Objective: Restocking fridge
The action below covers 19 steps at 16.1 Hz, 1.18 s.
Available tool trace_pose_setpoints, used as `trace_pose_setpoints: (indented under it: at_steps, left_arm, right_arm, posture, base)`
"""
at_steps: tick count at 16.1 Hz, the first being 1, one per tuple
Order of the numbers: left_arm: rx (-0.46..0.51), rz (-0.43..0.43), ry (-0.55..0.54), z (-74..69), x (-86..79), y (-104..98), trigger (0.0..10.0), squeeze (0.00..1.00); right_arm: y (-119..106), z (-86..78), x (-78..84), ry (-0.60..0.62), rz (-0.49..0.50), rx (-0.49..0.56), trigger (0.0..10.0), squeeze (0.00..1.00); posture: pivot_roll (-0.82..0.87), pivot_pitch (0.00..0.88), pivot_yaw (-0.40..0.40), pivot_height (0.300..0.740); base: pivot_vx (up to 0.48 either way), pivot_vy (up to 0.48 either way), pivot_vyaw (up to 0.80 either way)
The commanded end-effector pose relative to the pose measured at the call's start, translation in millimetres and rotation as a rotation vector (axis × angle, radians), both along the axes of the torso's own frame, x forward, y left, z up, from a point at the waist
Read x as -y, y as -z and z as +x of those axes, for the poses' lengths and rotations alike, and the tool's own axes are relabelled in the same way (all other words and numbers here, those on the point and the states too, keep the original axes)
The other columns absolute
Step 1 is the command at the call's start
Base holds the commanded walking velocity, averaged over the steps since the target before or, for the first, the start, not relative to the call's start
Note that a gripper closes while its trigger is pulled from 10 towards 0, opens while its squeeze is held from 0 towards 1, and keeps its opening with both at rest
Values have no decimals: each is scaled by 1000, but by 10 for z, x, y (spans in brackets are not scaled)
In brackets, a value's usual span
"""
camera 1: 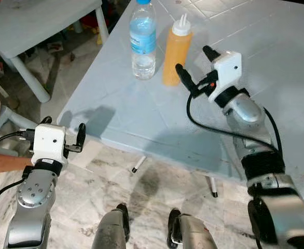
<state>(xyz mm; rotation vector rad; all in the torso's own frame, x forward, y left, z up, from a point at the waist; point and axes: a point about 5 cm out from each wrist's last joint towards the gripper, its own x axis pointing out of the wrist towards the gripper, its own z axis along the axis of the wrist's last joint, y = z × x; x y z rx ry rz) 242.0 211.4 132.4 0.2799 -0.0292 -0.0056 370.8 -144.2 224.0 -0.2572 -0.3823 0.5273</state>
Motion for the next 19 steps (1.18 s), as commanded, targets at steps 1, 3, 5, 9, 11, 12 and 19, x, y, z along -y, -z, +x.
trace_pose_setpoints:
  at_steps: [1,3,5,9,11,12,19]
  left_arm:
    - [-13,14,4,-47,-13,3,10000,0]
    - [-19,18,0,-57,-25,-9,10000,0]
    - [-23,25,-7,-71,-46,-9,10000,0]
    - [-32,29,-11,-109,-47,-10,10000,0]
    - [-36,32,-13,-121,-51,-15,10000,0]
    - [-37,33,-14,-123,-54,-17,10000,0]
    - [-48,37,-17,-130,-54,-4,10000,0]
  right_arm:
    - [-78,23,13,-17,0,20,10000,0]
    - [-129,74,-17,-54,-5,14,10000,0]
    - [-177,119,-43,-60,-21,19,10000,0]
    - [-319,210,-145,-93,-37,31,10000,0]
    - [-379,246,-178,-102,-41,36,10000,0]
    - [-392,254,-187,-108,-39,37,10000,0]
    - [-459,274,-333,-219,-29,26,10000,0]
  posture:
    - [197,276,34,740]
    - [207,286,33,740]
    - [210,289,33,740]
    - [224,301,31,740]
    - [227,306,31,740]
    - [228,307,31,740]
    - [231,311,27,740]
  base:
    - [0,0,0]
    - [0,0,0]
    - [0,0,0]
    - [0,0,0]
    - [0,0,0]
    - [0,0,0]
    - [0,0,0]
